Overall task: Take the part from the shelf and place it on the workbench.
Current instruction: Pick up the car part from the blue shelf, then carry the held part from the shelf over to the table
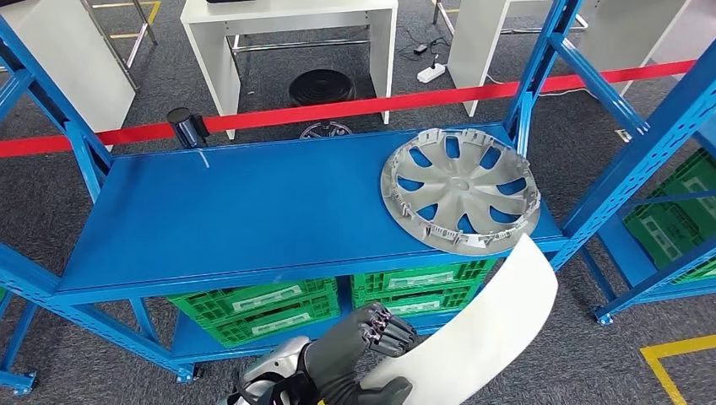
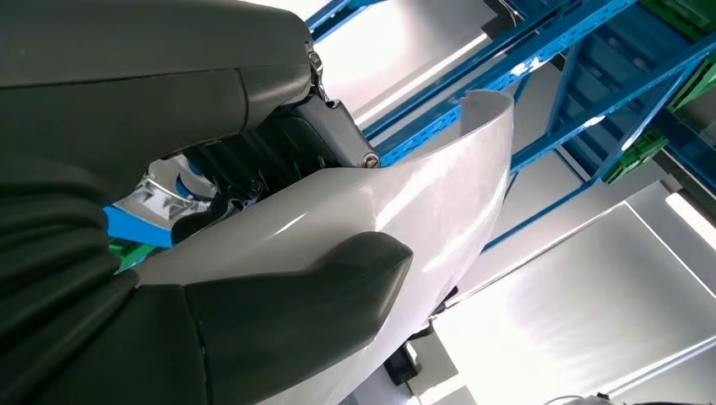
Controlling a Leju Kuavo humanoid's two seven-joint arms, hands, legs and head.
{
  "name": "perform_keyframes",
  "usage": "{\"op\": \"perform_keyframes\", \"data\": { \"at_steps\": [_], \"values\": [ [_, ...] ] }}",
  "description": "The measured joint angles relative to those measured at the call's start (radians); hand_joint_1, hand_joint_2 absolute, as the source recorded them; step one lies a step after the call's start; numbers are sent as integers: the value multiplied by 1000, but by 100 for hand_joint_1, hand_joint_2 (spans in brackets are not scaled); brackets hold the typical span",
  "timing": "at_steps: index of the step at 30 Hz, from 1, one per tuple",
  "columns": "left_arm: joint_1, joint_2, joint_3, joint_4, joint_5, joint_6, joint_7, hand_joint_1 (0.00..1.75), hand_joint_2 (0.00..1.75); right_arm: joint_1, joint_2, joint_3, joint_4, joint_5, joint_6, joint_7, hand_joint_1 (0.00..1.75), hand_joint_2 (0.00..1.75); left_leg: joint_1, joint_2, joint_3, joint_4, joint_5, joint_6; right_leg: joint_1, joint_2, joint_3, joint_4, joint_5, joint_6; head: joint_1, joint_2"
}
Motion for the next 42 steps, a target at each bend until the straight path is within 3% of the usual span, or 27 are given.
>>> {"op": "perform_keyframes", "data": {
  "at_steps": [2,3,5,7,8,9,11,13,16,17,18,20,22,23,24,27,28,30,32,34,36,37,38,39,42],
  "values": [
    [-1,-3,0,-1,-4,8,-1,175,175,0,-1,0,0,0,0,-2,0,0,6,3,7,-19,14,9,0,0,-4,14,-15,6,1,0],
    [-1,-6,0,-1,-6,12,-1,175,175,-1,-1,0,0,0,0,-3,0,0,10,4,9,-28,20,13,0,0,-17,45,-39,8,3,0],
    [0,-8,0,2,-10,18,-2,175,175,0,-2,0,0,0,1,-3,0,0,13,7,7,-32,25,17,-4,-1,-70,163,-107,15,9,0],
    [1,-8,0,5,-12,22,-1,175,175,0,-4,0,0,-1,1,-3,0,0,14,9,0,-26,25,15,-9,-1,-113,259,-138,24,12,0],
    [1,-8,0,7,-12,23,-1,175,175,0,-5,0,0,-1,1,-3,0,0,16,10,-5,-21,25,13,-13,-1,-112,259,-124,29,12,0],
    [1,-8,0,8,-11,25,-1,175,175,0,-6,0,0,-2,1,-4,0,0,20,9,-11,-14,25,9,-18,-2,-91,219,-95,34,12,0],
    [1,-8,0,9,-8,31,-1,175,175,-2,-6,0,0,-4,1,-5,0,0,26,8,-24,2,24,-6,-25,-1,-23,94,-42,45,16,0],
    [0,-8,0,8,-3,36,-1,175,175,-3,-6,0,0,-5,0,-5,0,0,25,4,-33,16,24,-23,-25,5,4,38,-25,35,21,0],
    [-1,-7,0,8,1,40,-2,175,175,-5,-7,0,0,-6,-1,-6,0,0,24,1,-40,20,30,-46,-23,10,-13,42,-24,-4,18,0],
    [-1,-7,0,8,1,42,-2,175,175,-4,-7,0,0,-6,-1,-6,0,0,26,2,-46,29,19,-52,-22,9,-19,43,-18,-14,16,0],
    [-1,-6,0,8,1,43,-2,175,175,-4,-7,-1,0,-6,-1,-7,0,0,27,2,-58,56,-7,-55,-21,8,-25,42,-12,-23,14,0],
    [-1,-4,0,8,0,47,-2,175,175,-4,-7,-1,0,-6,-1,-9,0,0,27,2,-96,163,-90,-57,-17,7,-42,42,2,-33,8,0],
    [0,0,0,9,1,48,-2,175,175,-3,-7,-2,0,-9,-1,-13,0,0,24,2,-125,274,-147,-54,-10,5,-60,43,14,-37,4,0],
    [0,1,0,9,4,48,-2,175,175,-2,-7,-2,0,-11,-1,-15,0,0,23,2,-119,288,-148,-50,-6,5,-67,43,20,-38,4,0],
    [0,3,0,9,7,48,-2,175,175,-2,-7,-3,0,-13,-1,-17,0,0,20,2,-93,264,-133,-44,-3,4,-73,43,25,-38,3,0],
    [-3,4,-1,9,14,49,-2,175,175,-1,-5,-6,0,-16,-3,-20,0,0,6,3,39,70,-77,-17,3,5,-81,42,37,-32,4,0],
    [-5,4,-1,9,15,49,-2,175,175,-2,-5,-6,0,-16,-5,-21,0,0,1,3,64,28,-72,-10,2,4,-81,41,41,-27,3,0],
    [-10,4,-1,11,16,51,-2,175,175,-3,-4,-6,0,-15,-9,-22,0,0,-7,5,70,7,-66,-5,-1,2,-80,36,50,-14,1,0],
    [-15,1,-1,14,16,53,-2,175,175,-3,-4,-6,0,-13,-9,-21,0,0,-3,7,66,-7,-54,8,-2,0,-83,39,50,-2,-1,0],
    [-21,-3,-1,18,17,54,-2,175,175,-3,-5,-6,0,-13,-9,-21,0,0,3,9,61,-17,-39,20,-2,0,-111,99,4,8,3,0],
    [-23,-5,-1,24,17,54,-2,175,175,-3,-7,-7,0,-14,-9,-20,0,0,2,12,49,-16,-30,25,-4,0,-163,224,-70,17,8,0],
    [-23,-5,-1,27,17,54,-2,175,175,-3,-8,-7,0,-14,-9,-20,0,0,2,13,43,-14,-27,24,-4,0,-182,277,-92,21,9,0],
    [-23,-5,-1,30,17,54,-2,175,175,-2,-8,-7,0,-14,-9,-20,0,0,2,14,38,-12,-25,23,-5,0,-186,298,-95,23,10,0],
    [-23,-5,-1,32,17,54,-2,175,175,-2,-9,-7,0,-14,-9,-20,0,0,2,14,34,-9,-23,22,-5,-1,-169,280,-80,24,10,0],
    [-24,-6,-1,35,17,54,-2,175,175,-3,-11,-7,0,-14,-9,-20,0,0,2,15,27,5,-25,14,-5,-2,-53,85,-7,17,12,0]
  ]
}}
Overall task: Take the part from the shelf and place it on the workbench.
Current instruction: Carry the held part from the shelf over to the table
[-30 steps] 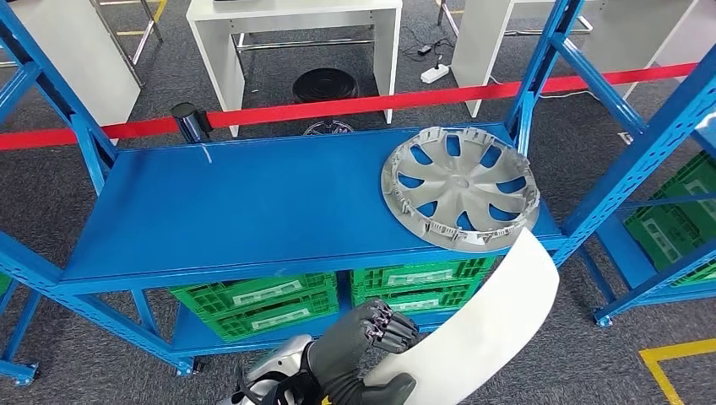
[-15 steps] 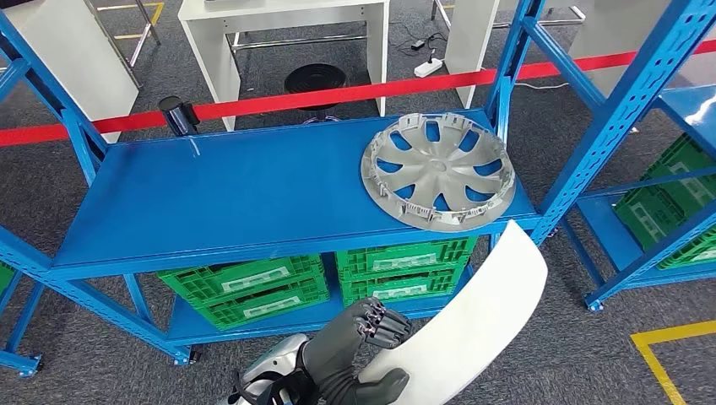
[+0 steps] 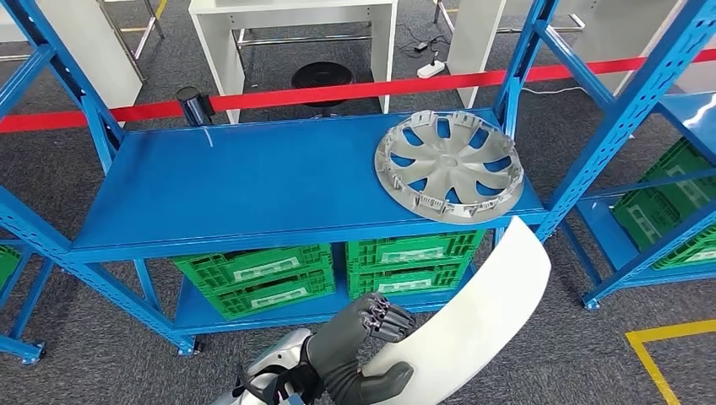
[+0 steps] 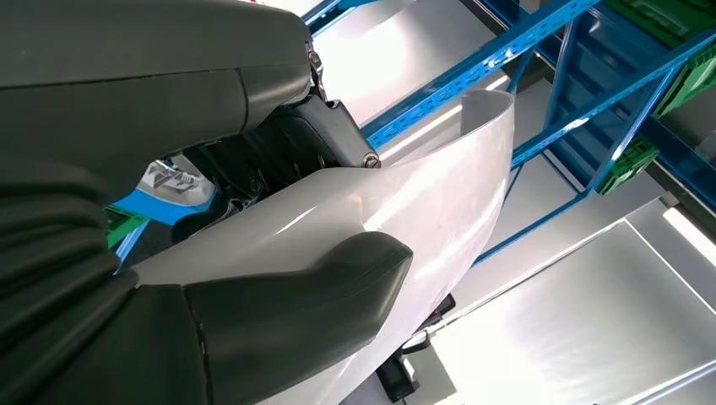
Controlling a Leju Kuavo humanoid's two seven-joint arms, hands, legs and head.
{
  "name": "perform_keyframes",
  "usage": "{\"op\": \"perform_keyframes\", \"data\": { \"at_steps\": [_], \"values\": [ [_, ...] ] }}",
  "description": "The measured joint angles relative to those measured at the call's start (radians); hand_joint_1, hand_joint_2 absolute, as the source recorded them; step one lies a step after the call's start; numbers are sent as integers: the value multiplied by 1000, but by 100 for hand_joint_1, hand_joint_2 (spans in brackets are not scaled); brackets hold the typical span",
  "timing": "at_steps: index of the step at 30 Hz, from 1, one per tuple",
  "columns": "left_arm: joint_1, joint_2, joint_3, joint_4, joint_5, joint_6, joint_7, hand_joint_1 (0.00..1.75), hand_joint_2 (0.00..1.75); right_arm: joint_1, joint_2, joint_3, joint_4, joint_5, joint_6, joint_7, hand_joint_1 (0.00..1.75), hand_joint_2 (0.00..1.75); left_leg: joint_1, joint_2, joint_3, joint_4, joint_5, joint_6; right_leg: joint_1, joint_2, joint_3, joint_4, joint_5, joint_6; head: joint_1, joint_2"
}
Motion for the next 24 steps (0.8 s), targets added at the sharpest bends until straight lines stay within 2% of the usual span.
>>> {"op": "perform_keyframes", "data": {
  "at_steps": [1,2,4,6,7,9,10,11,12,13,15,16,17,21,24],
  "values": [
    [0,-1,0,0,0,0,0,175,175,-1,0,0,0,0,0,0,0,0,-2,0,-2,3,0,-5,2,0,22,-42,10,-7,0,0],
    [-1,-1,0,0,0,0,0,175,175,-1,0,0,0,0,0,0,0,0,-3,0,-4,4,1,-11,5,1,28,-58,11,-14,0,0],
    [-1,-1,-1,0,0,0,0,175,175,0,0,0,0,0,0,0,0,0,-3,-1,-6,2,5,-24,6,1,25,-60,18,-29,0,0],
    [-2,-1,-2,0,0,0,0,175,175,-1,0,0,0,0,-1,0,0,0,-1,-3,-17,22,-11,-35,2,1,22,-66,26,-43,-2,0],
    [-3,-1,-2,0,0,0,0,175,175,-1,0,0,0,0,-1,0,0,0,0,-5,-32,59,-36,-40,0,1,20,-69,29,-49,-4,0],
    [-3,0,-2,1,0,0,0,175,175,-1,0,0,0,0,-1,0,0,0,3,-7,-86,183,-106,-48,-1,0,13,-69,34,-54,-8,0],
    [-2,1,-3,3,0,0,0,175,175,0,0,0,0,0,-1,0,0,0,4,-7,-111,244,-131,-51,0,0,9,-68,36,-54,-9,0],
    [-2,2,-3,5,0,0,0,175,175,0,0,0,0,0,-1,0,0,0,5,-7,-125,279,-140,-53,0,0,6,-68,38,-53,-9,0],
    [-2,3,-4,6,0,0,0,175,175,0,0,0,0,0,-1,0,0,0,6,-7,-119,277,-128,-53,-1,0,3,-67,40,-52,-10,0],
    [-3,3,-4,8,0,0,0,175,175,0,0,0,0,0,-1,0,0,0,8,-7,-95,235,-100,-53,-1,1,2,-66,41,-50,-10,0],
    [-6,3,-6,8,0,-3,0,175,175,-1,0,-1,0,-3,-1,1,0,0,8,-8,-20,93,-41,-48,1,2,1,-63,43,-44,-11,0],
    [-9,2,-6,8,0,-7,0,175,175,-1,0,-1,0,-6,-1,1,0,0,7,-8,6,38,-25,-43,2,2,-1,-62,45,-38,-11,0],
    [-12,0,-7,8,1,-12,0,175,175,-2,0,-2,0,-9,-1,1,0,0,7,-9,20,5,-19,-39,4,2,-3,-61,45,-34,-11,0],
    [-20,-11,-10,15,4,-33,0,175,175,-2,-1,-10,0,-21,-1,2,0,0,3,-11,15,-6,-15,-26,5,1,-6,-69,54,-37,-8,0],
    [-30,-16,-15,19,9,-42,0,175,175,-2,-1,-14,0,-24,0,1,0,0,0,-11,11,-4,-12,-18,2,2,-5,-79,65,-21,-8,0]
  ]
}}
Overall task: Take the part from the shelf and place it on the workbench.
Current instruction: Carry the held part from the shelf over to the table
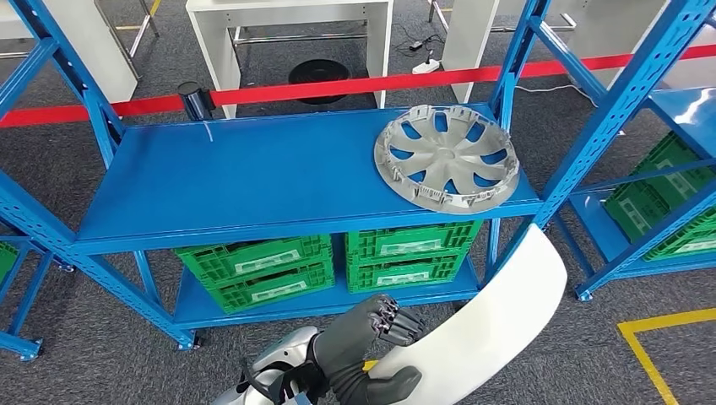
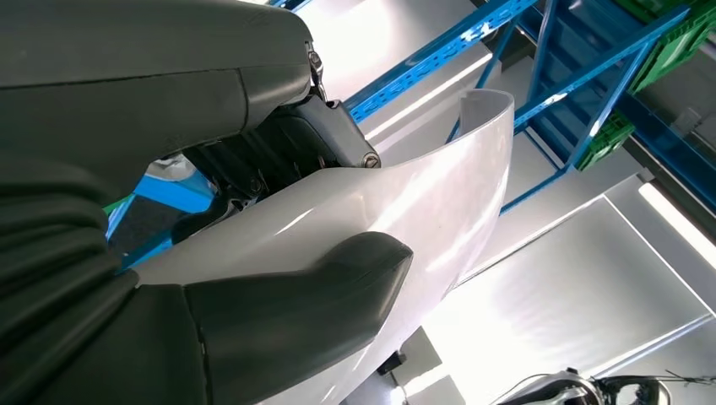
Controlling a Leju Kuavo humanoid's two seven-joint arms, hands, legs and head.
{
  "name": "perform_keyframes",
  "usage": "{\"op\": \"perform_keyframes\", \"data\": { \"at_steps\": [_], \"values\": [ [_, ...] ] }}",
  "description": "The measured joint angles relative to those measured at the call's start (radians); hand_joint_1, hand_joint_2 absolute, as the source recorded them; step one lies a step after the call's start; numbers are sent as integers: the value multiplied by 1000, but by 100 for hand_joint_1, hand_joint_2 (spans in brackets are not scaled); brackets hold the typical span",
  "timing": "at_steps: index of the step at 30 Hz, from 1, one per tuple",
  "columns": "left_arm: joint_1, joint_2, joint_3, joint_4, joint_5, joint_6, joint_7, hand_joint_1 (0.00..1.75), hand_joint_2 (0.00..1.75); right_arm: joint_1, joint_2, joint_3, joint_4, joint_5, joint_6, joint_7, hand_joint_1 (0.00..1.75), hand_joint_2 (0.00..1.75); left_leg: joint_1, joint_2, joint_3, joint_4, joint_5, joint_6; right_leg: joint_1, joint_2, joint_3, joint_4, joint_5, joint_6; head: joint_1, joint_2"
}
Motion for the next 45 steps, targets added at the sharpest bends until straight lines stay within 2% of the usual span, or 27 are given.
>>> {"op": "perform_keyframes", "data": {
  "at_steps": [7,10,12,15,16,17,18,20,21,22,25,26,27,28,30,31,32,33,35,36,37,38,40,41,42,43,45],
  "values": [
    [-10,-2,-7,3,5,-6,0,175,175,0,0,-3,0,2,-1,11,0,0,-12,0,-9,7,2,17,-11,0,-3,-7,10,24,0,0],
    [-13,-4,-9,3,5,-6,0,175,175,0,1,-3,0,5,0,21,0,0,-13,1,-8,1,10,29,-16,0,-3,-7,11,33,0,0],
    [-16,-10,-9,3,5,-6,0,175,175,0,2,-3,0,6,0,25,0,0,-8,3,-7,-9,22,40,-15,-1,-21,35,-22,36,2,0],
    [-19,-16,-12,6,3,-6,0,175,175,1,1,-3,0,7,0,33,0,0,-7,6,-17,-10,30,46,-13,-1,-100,221,-126,36,9,0],
    [-19,-17,-13,8,2,-6,0,175,175,2,1,-3,0,8,0,34,0,0,-8,7,-21,-8,31,45,-12,-1,-117,266,-142,35,9,0],
    [-19,-17,-13,9,1,-6,0,175,175,3,1,-3,0,8,0,34,0,0,-9,8,-25,-4,32,44,-12,-1,-115,275,-140,33,9,0],
    [-19,-17,-14,10,0,-6,0,175,175,3,1,-3,0,8,0,34,0,0,-9,8,-28,-1,33,42,-12,-1,-93,242,-119,31,10,0],
    [-19,-18,-14,11,-5,-6,0,175,175,1,1,-3,0,8,0,34,0,0,-9,7,-34,7,34,36,-11,-2,-15,110,-68,24,10,0],
    [-19,-19,-14,11,-8,-6,0,175,175,0,1,-3,0,8,0,34,0,0,-10,7,-37,11,34,31,-9,-2,14,56,-51,21,11,0],
    [-19,-19,-14,10,-11,-6,0,175,175,-1,2,-3,0,8,0,34,0,0,-11,6,-40,13,36,24,-6,-1,29,24,-44,17,11,0],
    [-18,-20,-15,10,-17,-6,0,175,175,0,2,-3,0,8,0,34,0,0,-10,6,-46,11,44,2,-3,-1,22,12,-31,1,10,0],
    [-18,-20,-15,10,-17,-6,0,175,175,0,3,-3,0,8,-1,34,0,0,-9,4,-51,18,35,-5,-5,-2,17,9,-24,-7,10,0],
    [-18,-20,-15,10,-17,-6,0,175,175,0,3,-3,0,8,-1,34,0,0,-8,3,-61,40,13,-11,-8,-3,11,6,-17,-14,8,0],
    [-18,-19,-15,10,-18,-6,0,175,175,-1,4,-3,0,9,-1,34,0,0,-6,2,-78,83,-24,-17,-9,-4,3,4,-9,-19,5,0],
    [-18,-18,-15,10,-18,-6,0,175,175,-1,4,-3,0,12,-1,34,0,0,-1,1,-119,209,-108,-26,-9,-4,-17,5,5,-23,1,0],
    [-17,-17,-16,10,-18,-6,0,175,175,-1,4,-3,0,14,-1,34,0,0,0,1,-131,259,-135,-29,-9,-5,-28,5,13,-23,0,0],
    [-17,-16,-16,10,-18,-6,0,175,175,0,4,-3,0,14,-1,34,0,0,2,1,-125,276,-143,-31,-9,-5,-39,6,21,-22,0,0],
    [-17,-15,-16,10,-18,-6,0,175,175,0,4,-3,0,15,-1,34,0,0,4,1,-98,253,-133,-32,-10,-5,-50,7,29,-20,-1,0],
    [-18,-15,-16,10,-18,-6,0,175,175,-1,4,-3,0,15,-1,34,0,0,7,0,0,111,-91,-30,-11,-4,-68,11,45,-12,-2,0],
    [-18,-16,-16,8,-19,-6,0,175,175,-1,4,-3,0,14,-1,34,0,0,5,-1,39,45,-74,-26,-11,-3,-73,13,53,-6,-2,0],
    [-19,-16,-16,7,-20,-6,0,175,175,-1,4,-3,0,14,-1,34,0,0,4,-3,62,3,-64,-21,-10,-3,-76,13,60,1,-2,0],
    [-19,-17,-16,6,-20,-6,0,175,175,-1,4,-3,0,14,-1,34,0,0,0,-5,66,-12,-59,-13,-10,-3,-76,11,68,9,-2,0],
    [-19,-18,-16,5,-23,-6,0,175,175,0,4,-3,0,14,0,34,0,0,-3,-5,55,-8,-41,5,-12,-3,-76,1,87,24,-2,0],
    [-19,-19,-16,5,-24,-6,0,175,175,1,4,-3,0,14,0,34,0,0,-3,-3,47,-9,-30,14,-14,-2,-80,2,83,29,-1,0],
    [-19,-20,-16,5,-25,-6,0,175,175,1,4,-3,0,14,0,34,0,0,-1,-1,36,-11,-17,23,-14,-2,-88,17,61,33,1,0],
    [-19,-22,-16,5,-25,-6,0,175,175,2,4,-3,0,14,0,34,0,0,1,1,23,-13,-4,30,-15,-2,-102,52,18,36,3,0],
    [-19,-24,-16,6,-25,-6,0,175,175,1,4,-3,0,14,0,34,0,0,-1,4,-6,-11,20,37,-12,-3,-134,178,-90,40,9,0]
  ]
}}
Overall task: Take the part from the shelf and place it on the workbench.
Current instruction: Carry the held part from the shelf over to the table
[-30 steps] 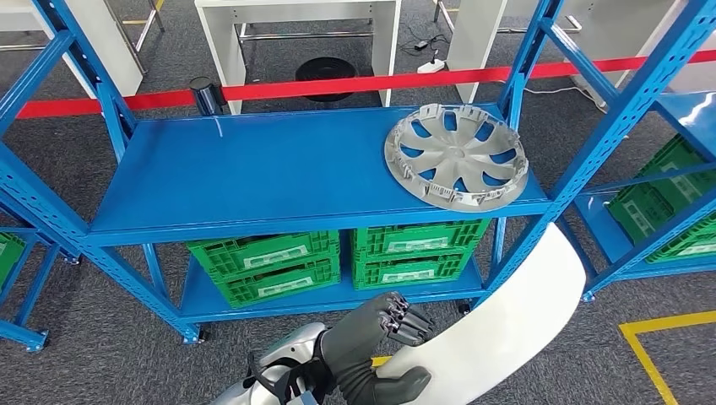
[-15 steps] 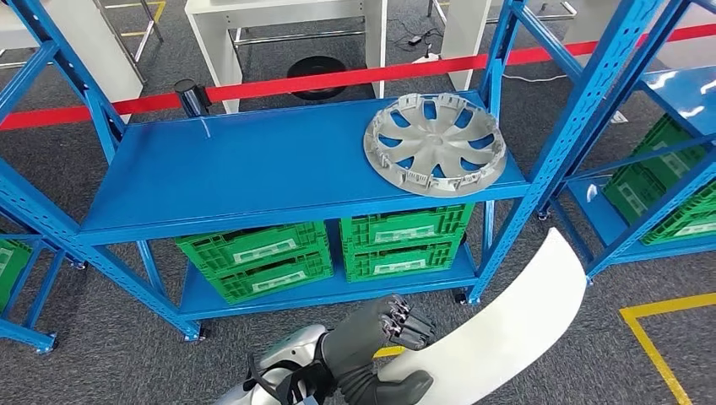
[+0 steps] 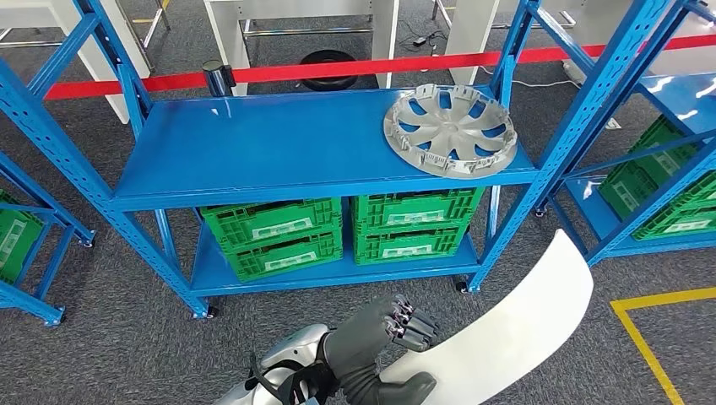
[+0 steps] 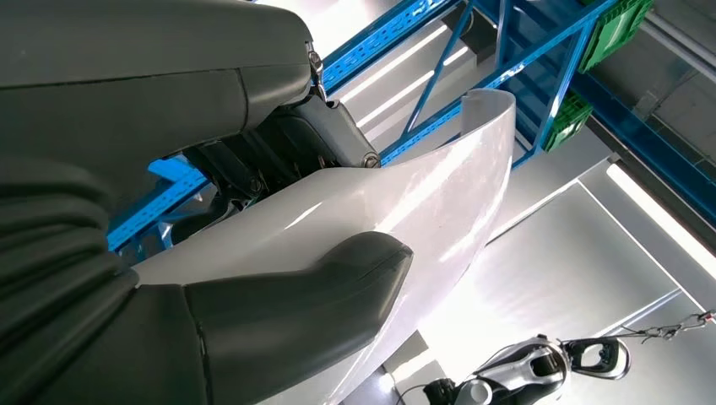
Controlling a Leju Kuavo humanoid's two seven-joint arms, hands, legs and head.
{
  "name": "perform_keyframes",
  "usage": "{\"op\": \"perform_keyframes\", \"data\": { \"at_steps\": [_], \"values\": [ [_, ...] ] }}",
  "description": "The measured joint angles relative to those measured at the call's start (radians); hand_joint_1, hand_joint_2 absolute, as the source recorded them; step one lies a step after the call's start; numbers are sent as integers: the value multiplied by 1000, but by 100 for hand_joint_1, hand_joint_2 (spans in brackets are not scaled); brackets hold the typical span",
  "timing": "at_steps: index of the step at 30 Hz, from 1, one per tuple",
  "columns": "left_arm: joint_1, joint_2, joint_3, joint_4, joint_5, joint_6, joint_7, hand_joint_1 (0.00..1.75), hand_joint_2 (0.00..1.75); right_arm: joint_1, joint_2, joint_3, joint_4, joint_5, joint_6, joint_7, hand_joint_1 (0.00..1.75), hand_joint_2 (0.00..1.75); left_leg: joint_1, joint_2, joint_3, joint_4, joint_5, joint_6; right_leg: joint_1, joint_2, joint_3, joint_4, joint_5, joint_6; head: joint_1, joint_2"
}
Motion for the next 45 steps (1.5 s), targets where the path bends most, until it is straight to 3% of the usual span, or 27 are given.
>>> {"op": "perform_keyframes", "data": {
  "at_steps": [1,3,5,7,9,11,12,14,16,17,18,20,21,23,24,26,27,29,31,32,34,36,38,39,42,43,45],
  "values": [
    [0,0,0,0,0,0,0,175,175,0,0,0,0,0,0,0,0,0,-2,1,-16,1,12,1,1,0,-10,64,-33,1,2,0],
    [0,0,0,1,-1,0,0,175,175,0,0,0,0,0,0,0,0,0,-6,2,-47,6,33,2,5,0,11,112,-31,-3,3,0],
    [-1,-1,0,0,-2,-2,1,175,175,-2,0,0,0,0,0,0,0,0,-9,3,-75,14,51,-1,10,0,103,21,10,-15,4,0],
    [-2,-5,0,-1,-2,-3,2,175,175,-6,-1,0,0,0,0,1,0,0,-11,3,-91,19,65,-9,19,0,209,-122,5,-30,3,0],
    [-4,-10,-1,-2,-3,-4,3,175,175,-10,-1,0,0,0,1,2,0,0,-11,3,-93,18,80,-20,27,0,247,-188,-11,-42,5,0],
    [-5,-12,-1,-2,-3,-6,4,175,175,-10,0,0,0,0,0,4,0,0,-9,2,-98,16,89,-33,25,-1,234,-194,8,-54,7,0],
    [-5,-12,-1,-2,-3,-6,4,175,175,-10,0,0,0,0,-3,4,0,0,-9,1,-105,26,72,-39,22,-2,223,-197,20,-61,6,0],
    [-5,-11,-2,-2,-3,-6,5,175,175,-11,2,0,1,0,-9,5,0,0,-5,-3,-130,98,-14,-50,18,-5,195,-200,46,-70,3,0],
    [-4,-10,-3,-2,-3,-6,5,175,175,-11,3,0,1,-1,-11,3,0,0,0,-3,-153,220,-103,-59,18,-5,164,-198,70,-70,0,0],
    [-3,-8,-3,-1,-3,-7,5,175,175,-10,3,0,1,-3,-11,2,0,0,2,-3,-155,269,-114,-62,17,-6,146,-197,83,-69,-1,0],
    [-2,-7,-3,-1,-3,-8,5,175,175,-10,3,0,1,-5,-11,1,0,0,3,-3,-144,292,-101,-64,17,-8,130,-195,95,-67,-1,0],
    [-1,-6,-3,-1,-3,-10,5,175,175,-9,4,0,1,-8,-11,0,0,0,7,-3,-72,236,-44,-66,16,-10,99,-188,116,-61,-2,0],
    [-1,-6,-3,-1,-3,-10,5,175,175,-9,4,0,1,-8,-11,0,0,0,8,-3,-17,166,-37,-66,16,-10,87,-185,125,-56,-3,0],
    [-1,-6,-4,-1,-3,-10,5,175,175,-8,4,0,1,-8,-11,0,0,0,5,-5,71,33,-62,-56,17,-9,74,-179,142,-45,-3,0],
    [0,-7,-4,-1,-4,-11,5,175,175,-8,4,0,1,-7,-11,0,0,0,2,-6,89,-2,-76,-48,17,-9,73,-179,151,-38,-3,0],
    [1,-6,-4,0,-4,-11,3,175,175,-6,4,0,1,-6,-12,-1,0,0,-2,-5,80,-12,-68,-27,13,-9,70,-183,166,-23,-3,0],
    [1,-6,-4,0,-4,-11,3,175,175,-5,4,0,1,-6,-11,-1,0,0,-2,-3,69,-11,-58,-17,11,-9,63,-178,156,-18,-3,0],
    [1,-7,-4,1,-5,-11,3,175,175,-2,4,0,1,-5,-10,0,0,0,0,0,40,-13,-31,0,9,-8,36,-114,77,-9,0,0],
    [3,-7,-4,3,-5,-10,2,175,175,0,4,0,1,-3,-9,0,0,0,-3,1,10,-11,-6,5,9,-7,7,13,-23,-4,5,0],
    [4,-6,-4,4,-6,-10,2,175,175,-1,4,0,1,-2,-9,0,0,0,-5,1,-5,-9,6,6,10,-7,0,70,-44,-4,6,0],
    [7,-6,-4,7,-8,-9,2,175,175,-1,4,0,1,-2,-9,0,0,0,-9,3,-36,-3,27,5,12,-7,30,98,-15,-9,7,0],
    [9,-6,-4,8,-9,-8,2,175,175,-2,4,0,1,-3,-9,-1,0,0,-11,3,-64,6,45,2,18,-6,130,-10,23,-23,7,0],
    [9,-7,-4,7,-10,-8,2,175,175,-5,3,0,0,-4,-9,-1,0,0,-13,3,-78,12,59,-6,27,-5,227,-150,7,-38,8,0],
    [9,-8,-4,7,-11,-8,2,175,175,-7,2,0,0,-5,-9,-1,0,0,-12,4,-80,12,67,-11,31,-5,250,-188,-6,-44,9,0],
    [10,-7,-4,8,-12,-8,1,175,175,-7,3,0,1,-5,-10,0,0,0,-11,3,-89,13,78,-29,29,-7,240,-208,14,-59,12,0],
    [10,-6,-4,8,-12,-7,1,175,175,-6,3,0,1,-4,-14,0,0,0,-11,1,-97,29,55,-35,25,-9,228,-211,27,-65,12,0],
    [11,-5,-4,8,-12,-6,1,175,175,-7,3,0,1,-2,-20,0,0,0,-6,-3,-124,116,-40,-48,22,-11,198,-213,53,-72,9,0]
  ]
}}
